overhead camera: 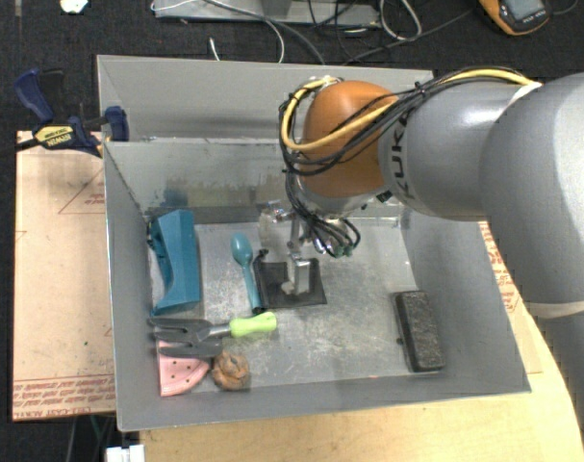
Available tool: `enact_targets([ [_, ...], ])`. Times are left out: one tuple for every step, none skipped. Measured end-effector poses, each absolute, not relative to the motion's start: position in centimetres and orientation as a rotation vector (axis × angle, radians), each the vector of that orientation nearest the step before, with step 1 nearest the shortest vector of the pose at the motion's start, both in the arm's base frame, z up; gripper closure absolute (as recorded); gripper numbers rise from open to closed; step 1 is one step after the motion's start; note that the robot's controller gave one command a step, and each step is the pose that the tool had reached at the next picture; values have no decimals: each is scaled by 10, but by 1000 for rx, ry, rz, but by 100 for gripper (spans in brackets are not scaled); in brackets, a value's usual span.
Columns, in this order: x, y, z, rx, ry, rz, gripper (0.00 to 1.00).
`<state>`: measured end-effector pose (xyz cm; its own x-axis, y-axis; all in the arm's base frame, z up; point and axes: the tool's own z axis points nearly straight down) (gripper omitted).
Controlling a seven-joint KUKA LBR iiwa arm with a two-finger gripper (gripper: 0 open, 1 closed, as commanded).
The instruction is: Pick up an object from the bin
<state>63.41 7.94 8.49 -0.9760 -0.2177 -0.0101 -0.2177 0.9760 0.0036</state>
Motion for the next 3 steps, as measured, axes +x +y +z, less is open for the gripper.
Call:
enact_targets([
  [632, 48, 73, -413, 3110, 5, 0],
  [603, 73, 72, -544, 3085, 13, 100],
  [603, 73, 72, -543, 3085, 13, 100],
])
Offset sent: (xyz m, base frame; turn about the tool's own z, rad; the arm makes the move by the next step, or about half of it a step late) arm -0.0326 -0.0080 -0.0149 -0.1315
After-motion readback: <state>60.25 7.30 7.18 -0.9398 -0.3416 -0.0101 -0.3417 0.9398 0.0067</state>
